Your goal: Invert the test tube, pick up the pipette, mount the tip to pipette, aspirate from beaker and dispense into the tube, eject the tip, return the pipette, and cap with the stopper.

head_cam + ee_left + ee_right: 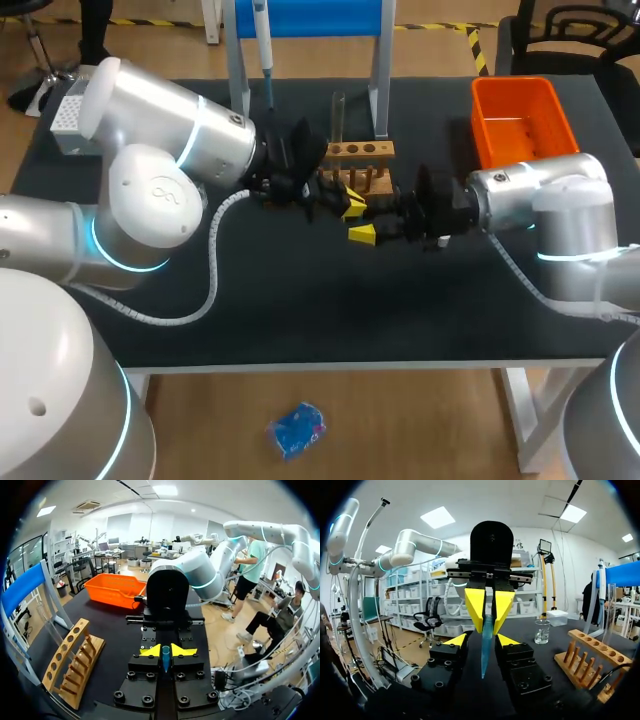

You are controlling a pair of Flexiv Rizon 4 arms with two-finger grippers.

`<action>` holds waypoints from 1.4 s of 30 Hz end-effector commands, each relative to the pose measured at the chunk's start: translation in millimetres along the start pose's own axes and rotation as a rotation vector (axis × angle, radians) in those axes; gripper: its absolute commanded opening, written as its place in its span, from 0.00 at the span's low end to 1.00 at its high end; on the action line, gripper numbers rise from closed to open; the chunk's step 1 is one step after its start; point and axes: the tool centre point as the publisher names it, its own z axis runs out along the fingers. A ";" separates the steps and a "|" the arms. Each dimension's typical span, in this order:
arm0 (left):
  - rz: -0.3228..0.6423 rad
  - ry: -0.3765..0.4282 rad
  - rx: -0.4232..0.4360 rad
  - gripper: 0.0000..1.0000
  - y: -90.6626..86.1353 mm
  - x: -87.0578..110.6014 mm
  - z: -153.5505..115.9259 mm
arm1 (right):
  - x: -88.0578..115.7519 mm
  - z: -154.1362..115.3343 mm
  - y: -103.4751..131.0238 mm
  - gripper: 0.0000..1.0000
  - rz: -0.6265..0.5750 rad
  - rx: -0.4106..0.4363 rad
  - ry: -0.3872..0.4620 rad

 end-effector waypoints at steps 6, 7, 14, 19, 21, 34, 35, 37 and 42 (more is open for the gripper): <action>0.001 0.000 0.004 0.00 1.3 -2.8 -0.2 | 2.2 -5.0 0.4 0.33 0.003 0.007 -0.002; 0.000 0.002 0.005 0.00 1.3 -2.9 -0.1 | 2.2 -5.1 0.4 0.33 0.003 0.007 -0.002; 0.000 0.000 0.005 0.00 1.3 -3.7 -0.6 | 1.0 -4.5 2.3 0.14 -0.001 0.008 0.001; -0.001 0.000 0.004 0.00 1.5 -4.0 -0.7 | 0.2 -3.7 2.8 0.00 -0.003 0.007 0.004; 0.000 0.000 0.004 0.00 1.5 -4.2 -0.8 | 0.0 -3.8 2.8 0.00 -0.002 0.006 0.005; -0.006 -0.067 0.045 1.00 -8.1 -8.6 -13.2 | 0.3 -4.9 -0.3 0.00 0.005 0.011 0.011; -0.004 -0.090 0.054 1.00 -11.5 -9.6 -17.3 | 0.8 -5.3 -0.8 0.00 0.006 0.011 0.011; -0.001 -0.152 0.061 1.00 -19.0 -16.8 -31.9 | 2.7 -6.8 -3.1 0.00 0.009 0.010 0.011; -0.014 -0.235 0.061 1.00 -31.4 -37.4 -62.3 | 9.3 -11.7 -9.9 0.00 0.021 0.015 0.010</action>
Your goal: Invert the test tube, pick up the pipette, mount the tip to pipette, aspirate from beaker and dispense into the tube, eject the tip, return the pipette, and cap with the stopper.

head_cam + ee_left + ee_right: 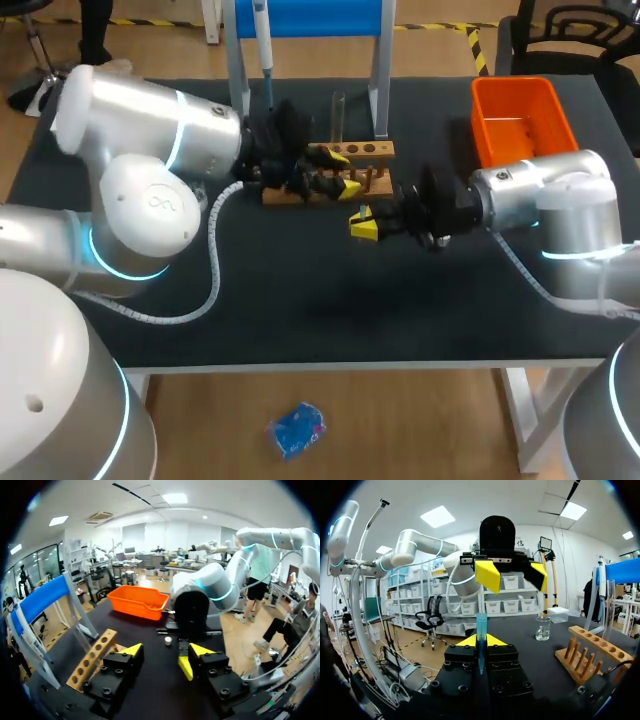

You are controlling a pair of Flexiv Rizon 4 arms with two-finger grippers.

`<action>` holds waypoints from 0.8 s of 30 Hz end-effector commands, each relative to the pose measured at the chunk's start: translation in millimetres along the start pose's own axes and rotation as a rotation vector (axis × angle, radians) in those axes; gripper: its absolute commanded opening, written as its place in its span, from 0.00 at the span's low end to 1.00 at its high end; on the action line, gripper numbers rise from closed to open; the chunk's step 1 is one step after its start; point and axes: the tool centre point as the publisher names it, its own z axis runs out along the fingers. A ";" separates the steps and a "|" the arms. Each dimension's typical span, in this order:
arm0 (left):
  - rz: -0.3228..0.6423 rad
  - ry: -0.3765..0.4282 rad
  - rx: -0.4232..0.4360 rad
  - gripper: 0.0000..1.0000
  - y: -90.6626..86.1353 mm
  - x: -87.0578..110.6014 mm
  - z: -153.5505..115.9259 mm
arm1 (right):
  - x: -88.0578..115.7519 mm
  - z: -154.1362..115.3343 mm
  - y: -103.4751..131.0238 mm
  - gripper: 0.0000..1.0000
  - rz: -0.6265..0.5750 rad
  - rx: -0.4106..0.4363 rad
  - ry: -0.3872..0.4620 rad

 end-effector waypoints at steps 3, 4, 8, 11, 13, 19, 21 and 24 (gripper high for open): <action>-0.045 -0.061 -0.022 1.00 -12.3 -24.5 -37.0 | 11.0 -11.4 -6.6 0.00 0.006 0.008 -0.011; -0.058 -0.066 -0.023 1.00 -12.3 -29.6 -39.0 | 12.3 -13.5 -7.3 0.00 0.007 0.011 -0.014; -0.097 -0.086 -0.036 1.00 -10.1 -44.2 -43.0 | 19.5 -23.5 -9.7 0.00 0.011 0.024 -0.031; -0.097 -0.086 -0.036 1.00 -10.1 -44.2 -43.0 | 23.7 -30.1 -10.8 0.00 0.011 0.031 -0.041; -0.097 -0.086 -0.036 1.00 -10.1 -44.2 -43.0 | 26.8 -34.3 -11.9 0.00 0.010 0.035 -0.045; -0.097 -0.086 -0.036 1.00 -10.1 -44.2 -43.0 | 33.3 -46.5 -16.0 0.00 0.010 0.049 -0.072; -0.097 -0.086 -0.036 1.00 -10.1 -44.2 -43.0 | 34.7 -50.2 -17.3 0.00 0.007 0.048 -0.074; -0.097 -0.086 -0.036 1.00 -10.1 -44.2 -43.0 | 34.7 -50.2 -17.3 0.00 0.007 0.048 -0.074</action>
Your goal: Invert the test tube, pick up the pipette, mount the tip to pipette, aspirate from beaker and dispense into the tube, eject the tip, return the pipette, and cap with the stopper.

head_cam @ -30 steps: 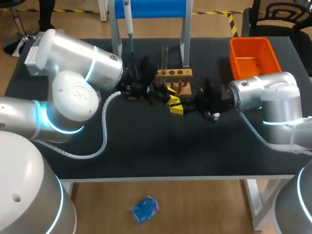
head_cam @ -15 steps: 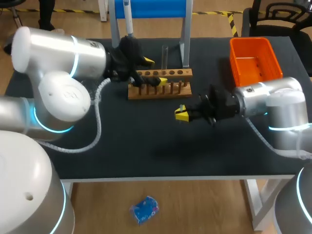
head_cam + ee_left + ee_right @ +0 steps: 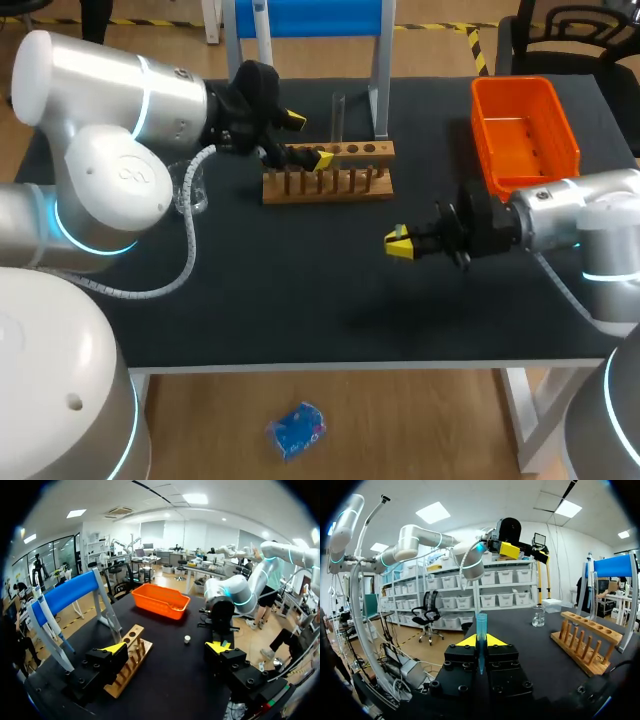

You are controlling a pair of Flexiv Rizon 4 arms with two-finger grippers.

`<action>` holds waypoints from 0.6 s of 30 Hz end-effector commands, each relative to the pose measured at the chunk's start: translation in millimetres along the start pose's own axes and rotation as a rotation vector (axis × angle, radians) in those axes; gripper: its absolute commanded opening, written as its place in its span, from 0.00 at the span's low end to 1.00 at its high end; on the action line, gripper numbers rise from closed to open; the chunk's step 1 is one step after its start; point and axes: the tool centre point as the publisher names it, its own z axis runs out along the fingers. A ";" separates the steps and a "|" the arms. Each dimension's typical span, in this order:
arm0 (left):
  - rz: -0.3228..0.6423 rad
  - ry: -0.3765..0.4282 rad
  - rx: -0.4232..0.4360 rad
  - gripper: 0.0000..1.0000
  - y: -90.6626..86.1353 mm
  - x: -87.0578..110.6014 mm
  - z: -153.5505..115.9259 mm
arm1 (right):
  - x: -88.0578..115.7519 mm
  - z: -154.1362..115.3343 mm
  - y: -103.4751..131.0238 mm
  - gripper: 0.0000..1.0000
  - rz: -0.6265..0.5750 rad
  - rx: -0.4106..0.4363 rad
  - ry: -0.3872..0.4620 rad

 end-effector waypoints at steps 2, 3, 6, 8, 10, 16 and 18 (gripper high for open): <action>-0.001 0.003 -0.004 1.00 -0.6 -0.1 -1.1 | 5.0 -2.6 1.7 0.00 -0.002 0.003 -0.008; -0.001 0.003 -0.004 1.00 -0.6 -0.1 -1.1 | 5.0 -2.6 1.7 0.00 -0.002 0.003 -0.008; -0.001 0.003 -0.004 1.00 -0.6 -0.1 -1.1 | 5.0 -2.6 1.7 0.00 -0.002 0.003 -0.008; -0.001 0.003 -0.004 1.00 -0.6 -0.1 -1.1 | 5.0 -2.6 1.7 0.00 -0.002 0.003 -0.008; -0.001 0.003 -0.004 1.00 -0.6 -0.1 -1.1 | 5.0 -2.6 1.7 0.00 -0.002 0.003 -0.008; -0.001 0.003 -0.004 1.00 -0.6 -0.1 -1.1 | 5.0 -2.6 1.7 0.00 -0.002 0.003 -0.008; -0.001 0.003 -0.004 1.00 -0.6 -0.1 -1.1 | 3.3 -7.1 0.4 0.00 -0.006 0.004 -0.012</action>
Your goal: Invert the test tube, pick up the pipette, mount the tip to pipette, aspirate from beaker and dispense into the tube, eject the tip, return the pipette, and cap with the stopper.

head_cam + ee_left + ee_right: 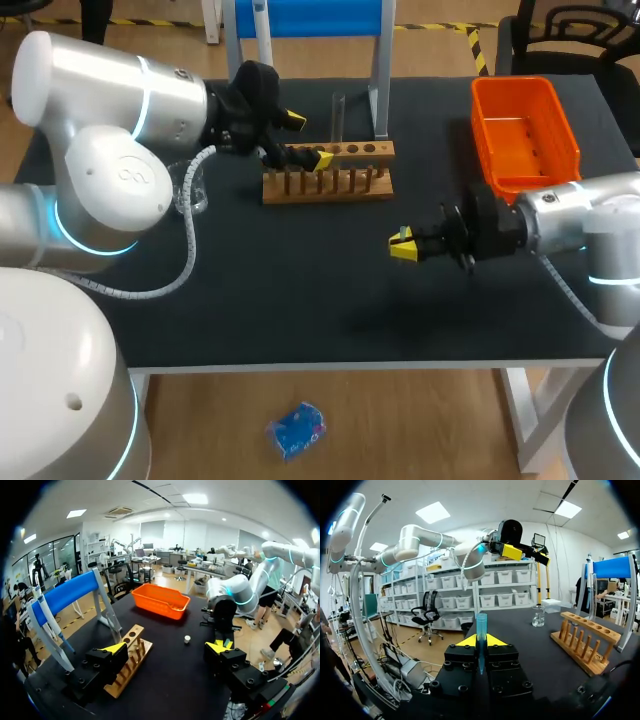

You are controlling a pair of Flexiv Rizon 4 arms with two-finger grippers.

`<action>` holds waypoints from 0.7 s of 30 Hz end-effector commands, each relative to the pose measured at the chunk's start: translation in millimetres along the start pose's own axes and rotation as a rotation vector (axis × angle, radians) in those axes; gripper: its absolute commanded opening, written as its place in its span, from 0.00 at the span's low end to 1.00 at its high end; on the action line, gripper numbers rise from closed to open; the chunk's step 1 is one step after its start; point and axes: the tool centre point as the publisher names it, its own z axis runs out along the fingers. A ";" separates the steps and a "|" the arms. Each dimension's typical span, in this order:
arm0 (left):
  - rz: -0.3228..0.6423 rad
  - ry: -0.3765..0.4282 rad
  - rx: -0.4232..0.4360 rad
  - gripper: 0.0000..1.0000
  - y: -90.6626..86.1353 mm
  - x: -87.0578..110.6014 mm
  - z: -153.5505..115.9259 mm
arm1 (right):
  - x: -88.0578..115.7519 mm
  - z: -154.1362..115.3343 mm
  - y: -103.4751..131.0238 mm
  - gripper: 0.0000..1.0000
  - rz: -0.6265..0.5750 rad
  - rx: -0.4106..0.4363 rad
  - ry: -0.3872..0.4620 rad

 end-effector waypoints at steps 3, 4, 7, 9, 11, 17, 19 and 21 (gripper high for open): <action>-0.001 0.003 -0.004 1.00 -0.8 -0.3 -1.1 | -0.2 -12.7 -2.8 0.00 -0.008 0.009 -0.016; -0.001 0.003 -0.004 1.00 -0.8 -0.3 -1.1 | 0.1 -15.2 -3.4 0.00 -0.006 0.014 -0.022; -0.001 0.003 -0.004 1.00 -0.8 -0.3 -1.1 | 1.9 -24.6 -4.1 0.00 -0.001 0.011 -0.030; -0.001 0.003 -0.004 1.00 -0.8 -0.3 -1.1 | 2.9 -29.2 -3.5 0.00 -0.006 0.010 -0.030; -0.001 0.003 -0.004 1.00 -0.8 -0.3 -1.1 | 4.0 -32.2 -2.8 0.00 -0.014 0.005 -0.026; -0.077 -0.172 0.073 1.00 -10.0 -39.3 -9.6 | 4.0 -32.2 -2.8 0.00 -0.014 0.005 -0.026; -0.085 -0.230 0.071 1.00 -12.4 -50.3 -10.0 | 4.0 -32.2 -2.8 0.00 -0.014 0.005 -0.026; -0.154 -0.269 0.120 1.00 -15.2 -65.6 -10.4 | 4.0 -32.2 -2.8 0.00 -0.014 0.005 -0.026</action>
